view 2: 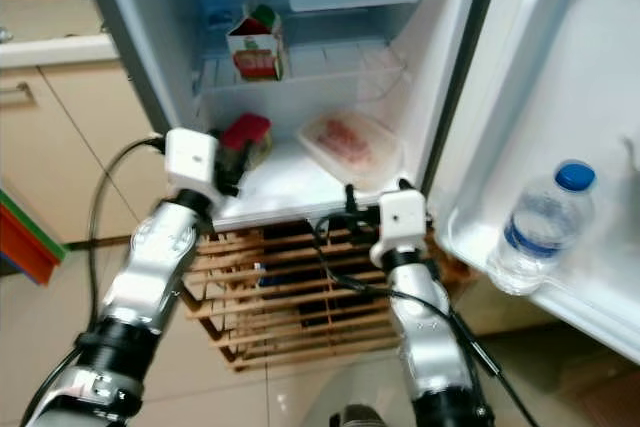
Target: Restocking fridge
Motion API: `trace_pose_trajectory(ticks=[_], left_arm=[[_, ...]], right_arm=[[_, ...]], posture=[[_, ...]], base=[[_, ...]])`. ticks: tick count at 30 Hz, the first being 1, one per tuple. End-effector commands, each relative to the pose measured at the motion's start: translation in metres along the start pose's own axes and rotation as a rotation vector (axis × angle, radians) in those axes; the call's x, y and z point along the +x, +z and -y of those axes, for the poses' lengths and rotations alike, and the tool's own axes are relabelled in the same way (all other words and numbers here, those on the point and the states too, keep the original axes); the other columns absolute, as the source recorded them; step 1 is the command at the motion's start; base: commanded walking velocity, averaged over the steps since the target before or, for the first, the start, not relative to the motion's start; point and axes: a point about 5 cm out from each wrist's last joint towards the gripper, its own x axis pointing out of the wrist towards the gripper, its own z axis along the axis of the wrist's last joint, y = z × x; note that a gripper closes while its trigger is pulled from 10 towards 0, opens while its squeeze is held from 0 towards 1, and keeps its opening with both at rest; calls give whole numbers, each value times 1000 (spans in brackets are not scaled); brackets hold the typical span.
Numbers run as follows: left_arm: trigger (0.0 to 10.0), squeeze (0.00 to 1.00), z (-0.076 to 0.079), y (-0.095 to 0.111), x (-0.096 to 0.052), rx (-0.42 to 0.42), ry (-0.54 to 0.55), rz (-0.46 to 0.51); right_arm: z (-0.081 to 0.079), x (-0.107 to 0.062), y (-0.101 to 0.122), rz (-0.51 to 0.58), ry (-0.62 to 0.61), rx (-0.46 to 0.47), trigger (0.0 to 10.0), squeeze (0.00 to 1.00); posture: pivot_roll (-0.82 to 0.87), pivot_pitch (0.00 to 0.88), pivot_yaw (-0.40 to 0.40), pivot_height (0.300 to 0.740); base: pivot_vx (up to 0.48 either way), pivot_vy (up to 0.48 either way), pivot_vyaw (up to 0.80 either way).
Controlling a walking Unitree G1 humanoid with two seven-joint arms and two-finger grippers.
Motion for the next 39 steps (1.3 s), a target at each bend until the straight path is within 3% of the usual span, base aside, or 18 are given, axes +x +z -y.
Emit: trace_pose_trajectory(ticks=[1, 2, 4, 8, 12, 16, 18, 19, 21, 28, 33, 39], left_arm=[[10000, 0, -8, 16, -3, 28, -26, 31], [10000, 0, -2, 44, -7, 67, -150, 92], [10000, 0, 0, 59, -13, 88, -219, 111], [10000, 0, -5, 72, -20, 149, -315, 81], [10000, 0, -11, 86, -33, 146, -373, 18], [10000, 0, -7, 92, -40, 127, -456, 2], [10000, 0, -7, 89, -45, 113, -515, -29], [10000, 0, -7, 89, -45, 113, -515, -29], [10000, 0, -14, 85, -49, 124, -520, -64], [10000, 0, -13, 87, -56, 78, -510, -106], [10000, 0, -12, 82, -63, 66, -515, -130], [10000, 0, -10, 77, -63, 41, -498, -153]], right_arm=[[-10, 1, -1, -10, 22, 29, 10000, 0], [-16, 3, -6, -31, 27, 52, 10000, 0], [-21, 3, -7, -39, 28, 71, 10000, 0], [-33, 10, -13, -69, 51, 96, 10000, 0], [-39, 14, -12, -81, 39, 141, 10000, 0], [-42, 16, -11, -79, 34, 143, 10000, 0], [-43, 19, -9, -59, 26, 85, 10000, 0], [-43, 19, -9, -59, 26, 85, 10000, 0], [-35, 24, 1, 20, -27, -59, 10000, 0], [-24, 25, 14, 103, -116, -121, 10000, 0], [-21, 17, 33, 199, -162, -102, 10000, 0], [-31, 9, 31, 179, -135, -47, 10000, 0]], posture=[[-69, 67, 58, 725], [-44, 109, 67, 725], [3, 170, 82, 725], [52, 232, 111, 725], [94, 282, 144, 725], [117, 312, 162, 725], [125, 330, 173, 725], [125, 330, 173, 725], [129, 336, 188, 725], [137, 344, 202, 725], [129, 342, 196, 725], [102, 339, 186, 725]], base=[[0, 0, 0], [0, 0, 0], [0, 0, 0], [0, 0, 0], [0, 0, 0], [0, 0, 0], [0, 0, 0], [0, 0, 0], [0, 0, 0], [0, 0, 0], [0, 0, 0], [0, 0, 0]])
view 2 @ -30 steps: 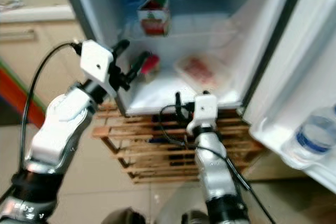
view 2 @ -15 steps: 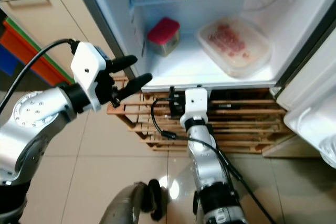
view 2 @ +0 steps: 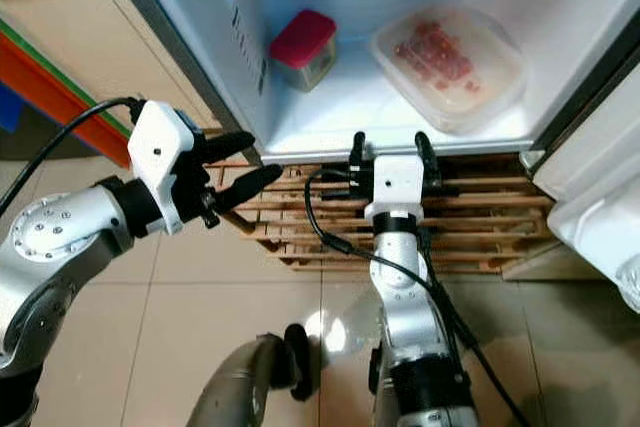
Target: Restocking fridge
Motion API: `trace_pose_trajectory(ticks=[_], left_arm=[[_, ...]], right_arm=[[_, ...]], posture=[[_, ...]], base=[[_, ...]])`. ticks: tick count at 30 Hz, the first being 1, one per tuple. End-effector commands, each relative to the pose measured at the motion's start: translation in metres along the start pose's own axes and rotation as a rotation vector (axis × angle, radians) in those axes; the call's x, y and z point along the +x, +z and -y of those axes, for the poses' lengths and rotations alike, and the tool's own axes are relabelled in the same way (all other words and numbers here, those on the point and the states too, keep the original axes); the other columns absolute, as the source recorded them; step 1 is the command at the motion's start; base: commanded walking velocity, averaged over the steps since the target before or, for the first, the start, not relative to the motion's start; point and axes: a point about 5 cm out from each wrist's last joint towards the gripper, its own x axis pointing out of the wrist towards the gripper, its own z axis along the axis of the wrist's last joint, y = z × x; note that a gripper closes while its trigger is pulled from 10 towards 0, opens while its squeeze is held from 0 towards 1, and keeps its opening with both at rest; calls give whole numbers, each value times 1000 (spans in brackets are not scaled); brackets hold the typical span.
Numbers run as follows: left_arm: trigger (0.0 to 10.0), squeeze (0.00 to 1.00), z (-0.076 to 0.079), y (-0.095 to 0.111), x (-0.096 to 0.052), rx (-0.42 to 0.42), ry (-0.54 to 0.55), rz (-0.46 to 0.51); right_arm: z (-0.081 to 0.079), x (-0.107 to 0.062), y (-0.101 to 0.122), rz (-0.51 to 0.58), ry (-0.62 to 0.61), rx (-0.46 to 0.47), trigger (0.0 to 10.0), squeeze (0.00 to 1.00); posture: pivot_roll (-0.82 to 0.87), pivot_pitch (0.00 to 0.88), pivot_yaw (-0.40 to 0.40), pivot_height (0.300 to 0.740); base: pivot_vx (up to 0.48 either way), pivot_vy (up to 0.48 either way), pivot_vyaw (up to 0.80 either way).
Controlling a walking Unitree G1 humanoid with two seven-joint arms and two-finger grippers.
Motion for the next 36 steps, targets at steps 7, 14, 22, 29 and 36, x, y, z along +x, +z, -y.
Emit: trace_pose_trajectory(ticks=[7, 14, 22, 29, 36], left_arm=[[10000, 0, 2, -5, 1, -21, 20, -10], [10000, 0, 3, -7, 1, -30, 35, -8], [10000, 0, 4, -12, 2, -44, 52, -9], [10000, 0, 4, -15, 2, -53, 65, -14], [10000, 0, 5, -19, 2, -66, 73, -21]], right_arm=[[1, -2, -6, -14, -23, -30, 10000, 0], [13, 3, 9, 62, -76, -79, 10000, 0], [31, 6, 9, 83, -185, -118, 10000, 0], [46, 12, 1, 64, -236, -172, 10000, 0], [60, 23, -12, 43, -267, -264, 10000, 0]], posture=[[96, 334, 179, 725], [97, 331, 166, 725], [92, 330, 154, 725], [91, 328, 152, 725], [89, 326, 146, 725]], base=[[0, 0, 0], [0, 0, 0], [0, 0, 0], [0, 0, 0], [0, 0, 0]])
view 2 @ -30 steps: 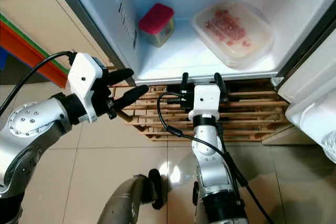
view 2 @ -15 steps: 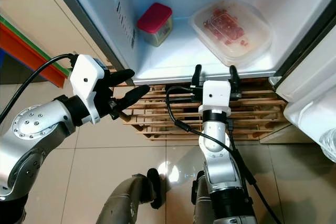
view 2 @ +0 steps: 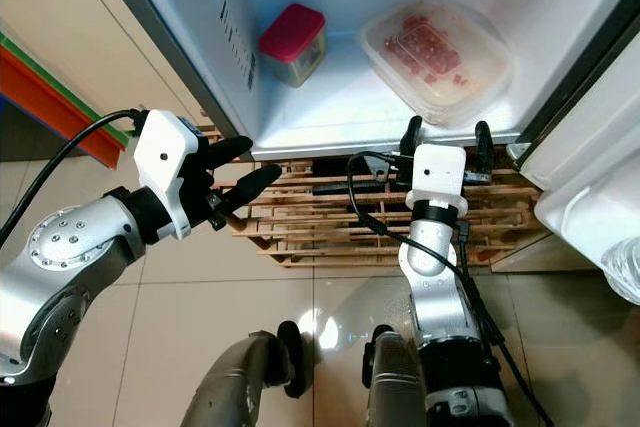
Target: Restocking fridge
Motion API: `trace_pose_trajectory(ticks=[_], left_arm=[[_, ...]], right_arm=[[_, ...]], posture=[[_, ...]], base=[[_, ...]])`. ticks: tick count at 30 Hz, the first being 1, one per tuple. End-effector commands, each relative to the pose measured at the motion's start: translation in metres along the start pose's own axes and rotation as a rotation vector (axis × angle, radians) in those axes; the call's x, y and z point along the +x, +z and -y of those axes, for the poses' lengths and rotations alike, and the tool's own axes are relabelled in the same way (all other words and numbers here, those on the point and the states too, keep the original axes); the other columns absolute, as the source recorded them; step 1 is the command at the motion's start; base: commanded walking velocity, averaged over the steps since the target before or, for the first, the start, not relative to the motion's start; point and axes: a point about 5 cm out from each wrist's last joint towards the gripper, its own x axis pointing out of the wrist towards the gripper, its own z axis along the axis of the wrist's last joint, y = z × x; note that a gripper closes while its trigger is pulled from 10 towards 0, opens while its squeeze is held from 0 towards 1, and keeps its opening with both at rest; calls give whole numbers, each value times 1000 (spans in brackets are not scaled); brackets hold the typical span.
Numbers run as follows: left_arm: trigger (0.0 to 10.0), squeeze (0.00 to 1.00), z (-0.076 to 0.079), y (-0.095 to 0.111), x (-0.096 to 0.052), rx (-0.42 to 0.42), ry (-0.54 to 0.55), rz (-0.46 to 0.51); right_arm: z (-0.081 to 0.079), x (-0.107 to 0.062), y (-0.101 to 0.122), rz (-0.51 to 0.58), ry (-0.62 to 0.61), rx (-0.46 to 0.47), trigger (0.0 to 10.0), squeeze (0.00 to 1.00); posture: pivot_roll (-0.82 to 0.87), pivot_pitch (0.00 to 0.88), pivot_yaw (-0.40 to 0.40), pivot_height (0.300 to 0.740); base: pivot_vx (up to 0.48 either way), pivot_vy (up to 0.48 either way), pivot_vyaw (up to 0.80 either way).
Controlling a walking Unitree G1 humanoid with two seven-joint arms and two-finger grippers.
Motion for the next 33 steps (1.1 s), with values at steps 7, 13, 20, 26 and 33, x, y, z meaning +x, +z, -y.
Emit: trace_pose_trajectory(ticks=[7, 13, 20, 26, 33], left_arm=[[10000, 0, 0, -8, -1, -14, 12, -26], [10000, 0, -1, -9, 0, -15, 19, -24], [10000, 0, 0, -9, 2, -21, 16, -21], [10000, 0, 0, -9, 3, -23, 19, -18], [10000, 0, 0, -10, 4, -25, 24, -18]], right_arm=[[8, 10, -6, 30, -33, -91, 10000, 0], [14, 26, -5, 79, -68, -184, 10000, 0], [12, 44, 1, 134, -78, -270, 10000, 0], [12, 54, 6, 156, -98, -290, 10000, 0], [6, 52, 1, 133, -70, -279, 10000, 0]], posture=[[90, 329, 142, 725], [89, 334, 143, 725], [89, 336, 147, 725], [94, 339, 150, 725], [93, 340, 149, 725]], base=[[0, 0, 0], [0, 0, 0], [0, 0, 0], [0, 0, 0], [0, 0, 0]])
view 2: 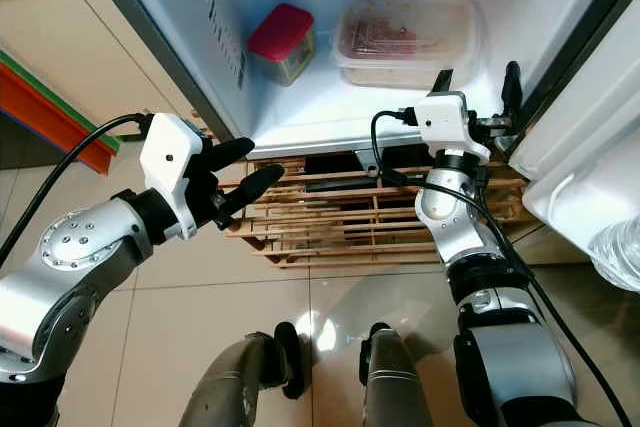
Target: Restocking fridge
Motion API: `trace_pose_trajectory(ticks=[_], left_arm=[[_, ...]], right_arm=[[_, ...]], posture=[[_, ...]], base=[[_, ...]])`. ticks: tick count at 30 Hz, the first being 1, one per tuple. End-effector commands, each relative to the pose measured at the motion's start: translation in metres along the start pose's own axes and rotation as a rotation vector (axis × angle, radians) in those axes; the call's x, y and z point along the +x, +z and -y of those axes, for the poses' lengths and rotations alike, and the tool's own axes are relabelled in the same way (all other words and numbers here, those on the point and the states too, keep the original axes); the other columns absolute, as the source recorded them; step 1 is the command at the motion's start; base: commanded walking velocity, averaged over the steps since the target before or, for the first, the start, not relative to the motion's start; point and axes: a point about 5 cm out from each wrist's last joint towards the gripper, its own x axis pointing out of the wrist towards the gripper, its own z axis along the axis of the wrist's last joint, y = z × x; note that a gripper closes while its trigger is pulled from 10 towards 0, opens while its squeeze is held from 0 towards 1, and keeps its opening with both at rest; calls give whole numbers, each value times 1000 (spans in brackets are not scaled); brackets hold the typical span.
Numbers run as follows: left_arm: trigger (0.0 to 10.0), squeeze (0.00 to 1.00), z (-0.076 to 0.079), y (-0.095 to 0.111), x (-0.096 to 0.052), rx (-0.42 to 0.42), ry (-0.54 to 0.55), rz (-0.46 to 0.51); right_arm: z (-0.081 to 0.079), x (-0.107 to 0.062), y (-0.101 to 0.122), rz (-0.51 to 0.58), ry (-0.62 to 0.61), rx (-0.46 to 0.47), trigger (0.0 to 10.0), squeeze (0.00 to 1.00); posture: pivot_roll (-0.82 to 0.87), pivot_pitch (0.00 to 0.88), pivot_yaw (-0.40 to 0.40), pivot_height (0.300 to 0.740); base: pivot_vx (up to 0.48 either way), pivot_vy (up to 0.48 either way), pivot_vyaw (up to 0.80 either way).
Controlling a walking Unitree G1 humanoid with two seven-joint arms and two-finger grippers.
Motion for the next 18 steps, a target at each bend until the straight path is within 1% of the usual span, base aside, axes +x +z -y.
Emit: trace_pose_trajectory(ticks=[1, 6, 8, 10, 13, 15, 16, 17, 18], left_arm=[[10000, 0, 0, -5, -1, -1, 7, -20], [10000, 0, 0, -6, 2, -10, 20, -22], [10000, 0, 0, -9, 4, 26, 35, -44], [10000, 0, 0, -11, 5, 15, 47, -51], [10000, 0, -4, -17, 9, -18, 86, -66], [10000, 0, -6, -21, 14, -40, 110, -67], [10000, 0, -6, -21, 14, -40, 110, -67], [10000, 0, -6, -22, 15, -45, 116, -63], [10000, 0, -5, -23, 19, -49, 126, -58]], right_arm=[[-5, -4, 0, -7, 17, 21, 10000, 0], [-6, -3, -3, -38, 24, 37, 10000, 0], [-6, -1, -2, -31, 25, 19, 10000, 0], [-6, 0, 0, -27, 25, 46, 10000, 0], [-11, -2, 6, -47, 68, 178, 10000, 0], [-22, -13, 13, -75, 132, 312, 10000, 0], [-22, -13, 13, -75, 132, 312, 10000, 0], [-26, -20, 16, -94, 162, 377, 10000, 0], [-30, -27, 19, -104, 187, 419, 10000, 0]], posture=[[93, 340, 149, 725], [90, 340, 151, 725], [88, 334, 146, 725], [82, 327, 137, 725], [57, 301, 111, 725], [29, 274, 93, 725], [29, 274, 93, 725], [24, 269, 90, 725], [9, 250, 81, 725]], base=[[0, 0, 0], [0, 0, 0], [0, 0, 0], [0, 0, 0], [0, 0, 0], [0, 0, 0], [0, 0, 0], [0, 0, 0], [0, 0, 0]])
